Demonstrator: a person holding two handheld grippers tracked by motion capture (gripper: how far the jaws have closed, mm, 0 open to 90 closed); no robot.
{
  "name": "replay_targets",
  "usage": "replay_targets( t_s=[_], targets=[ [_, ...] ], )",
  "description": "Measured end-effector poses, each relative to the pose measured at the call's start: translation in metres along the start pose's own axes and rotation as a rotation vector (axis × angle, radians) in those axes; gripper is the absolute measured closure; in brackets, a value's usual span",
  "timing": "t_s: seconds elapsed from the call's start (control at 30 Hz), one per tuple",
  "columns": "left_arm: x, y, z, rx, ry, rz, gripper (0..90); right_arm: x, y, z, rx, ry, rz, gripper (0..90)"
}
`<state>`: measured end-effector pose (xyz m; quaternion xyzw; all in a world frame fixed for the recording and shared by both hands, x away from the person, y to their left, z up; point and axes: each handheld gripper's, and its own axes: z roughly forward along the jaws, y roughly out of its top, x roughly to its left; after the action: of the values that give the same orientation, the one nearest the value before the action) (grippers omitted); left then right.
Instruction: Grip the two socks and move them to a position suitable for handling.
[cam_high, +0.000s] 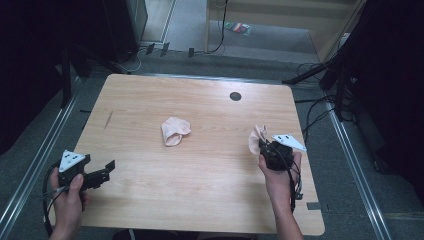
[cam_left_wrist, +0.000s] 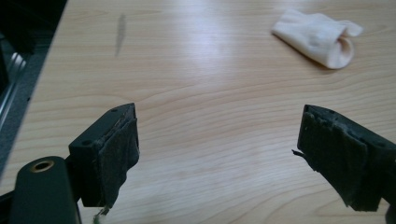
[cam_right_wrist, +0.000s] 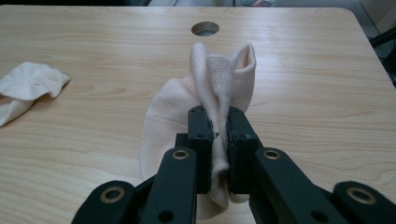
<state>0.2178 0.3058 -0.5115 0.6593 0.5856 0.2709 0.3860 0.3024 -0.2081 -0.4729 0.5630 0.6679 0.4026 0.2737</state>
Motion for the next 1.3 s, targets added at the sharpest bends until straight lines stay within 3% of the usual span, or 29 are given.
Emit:
replay_targets(
  t_s=[0.33, 0.53, 0.73, 0.9, 1.3],
  targets=[
    [-0.039, 0.010, 0.013, -0.002, -0.078, 0.036, 13.2, 0.019, -0.009, -0.014, -0.006, 0.070, 0.005, 83.3],
    [-0.060, 0.014, 0.018, -0.025, -0.105, 0.056, 13.1, 0.031, -0.016, -0.020, -0.007, 0.074, -0.020, 83.3],
    [-0.077, 0.015, 0.023, -0.019, -0.146, 0.075, 11.9, 0.038, -0.022, -0.021, 0.002, 0.102, 0.004, 83.3],
    [-0.091, 0.017, 0.026, -0.030, -0.180, 0.071, 11.6, 0.049, -0.023, -0.023, 0.000, 0.120, -0.005, 83.3],
    [-0.105, 0.013, 0.027, -0.026, -0.213, 0.088, 11.0, 0.070, -0.031, -0.029, 0.000, 0.158, -0.030, 83.3]
  ],
)
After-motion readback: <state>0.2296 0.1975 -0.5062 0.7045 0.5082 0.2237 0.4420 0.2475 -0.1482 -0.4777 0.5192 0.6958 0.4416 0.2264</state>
